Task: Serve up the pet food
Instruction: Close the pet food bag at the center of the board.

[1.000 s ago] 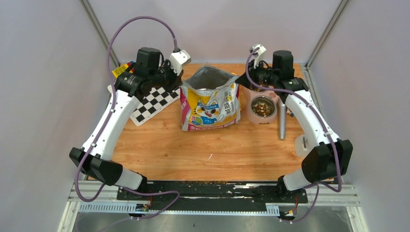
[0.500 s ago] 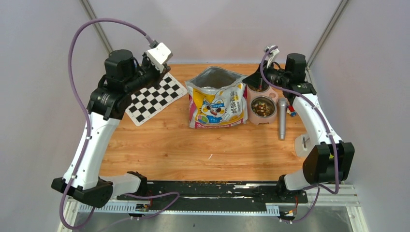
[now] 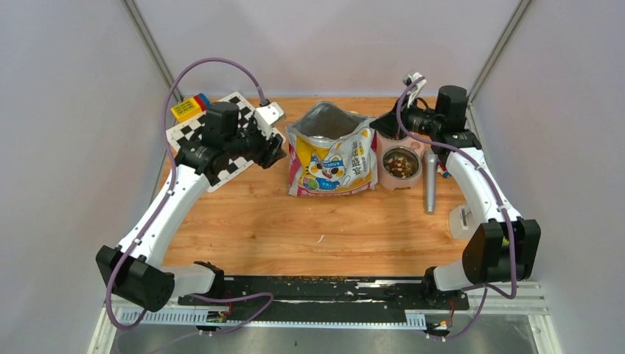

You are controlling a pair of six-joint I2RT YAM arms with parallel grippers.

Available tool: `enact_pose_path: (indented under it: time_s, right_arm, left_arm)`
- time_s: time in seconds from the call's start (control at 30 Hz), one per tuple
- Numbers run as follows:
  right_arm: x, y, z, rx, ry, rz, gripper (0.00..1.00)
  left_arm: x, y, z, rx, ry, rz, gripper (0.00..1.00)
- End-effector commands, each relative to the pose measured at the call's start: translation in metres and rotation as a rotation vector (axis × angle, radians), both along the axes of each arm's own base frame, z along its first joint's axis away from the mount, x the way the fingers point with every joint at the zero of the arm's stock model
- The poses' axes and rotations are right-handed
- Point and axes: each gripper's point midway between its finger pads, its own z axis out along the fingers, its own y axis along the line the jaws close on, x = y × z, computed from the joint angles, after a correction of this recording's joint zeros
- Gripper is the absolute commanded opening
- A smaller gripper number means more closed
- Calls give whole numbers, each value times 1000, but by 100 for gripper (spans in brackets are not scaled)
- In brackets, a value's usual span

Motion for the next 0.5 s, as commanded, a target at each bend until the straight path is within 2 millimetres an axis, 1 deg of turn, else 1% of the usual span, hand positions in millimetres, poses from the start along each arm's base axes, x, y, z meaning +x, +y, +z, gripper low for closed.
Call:
enact_pose_path:
  time_s: [0.0,0.03,0.07,0.1,0.13,0.17,0.2,0.23,0.27,0.37,0.4,0.43,0.47]
  right_arm:
    - [-20,8,72,39,-288,100,10]
    - [-20,8,71,42,-283,105,10]
    - [-19,9,71,43,-281,105,8]
    - [-18,9,70,43,-278,100,3]
    - [-15,8,70,43,-275,89,0]
    - [-13,7,69,43,-270,76,0]
    - [-10,6,68,41,-267,61,0]
    - [-8,6,67,40,-262,53,0]
    - [-5,5,65,40,-255,45,0]
    - [-1,6,61,46,-220,39,0]
    - [0,5,59,49,-210,39,0]
    - [1,6,58,51,-203,39,0]
    - [2,6,57,53,-196,38,0]
  left_arm:
    - [-2,-16,18,-92,-66,-77,65]
    - [-3,-17,9,-95,-45,-80,64]
    - [-1,-18,7,-99,-45,-83,64]
    - [-2,-20,-2,-99,-23,-88,63]
    - [-1,-21,-4,-105,-21,-91,63]
    - [-1,-23,-13,-108,3,-99,62]
    - [0,-25,-15,-113,0,-105,62]
    - [0,-27,-23,-115,21,-113,62]
    - [2,-29,-25,-119,19,-119,62]
    - [6,-33,-41,-115,47,-131,62]
    - [8,-35,-42,-118,41,-135,62]
    - [6,-37,-48,-121,53,-144,63]
    - [7,-39,-47,-130,38,-154,63]
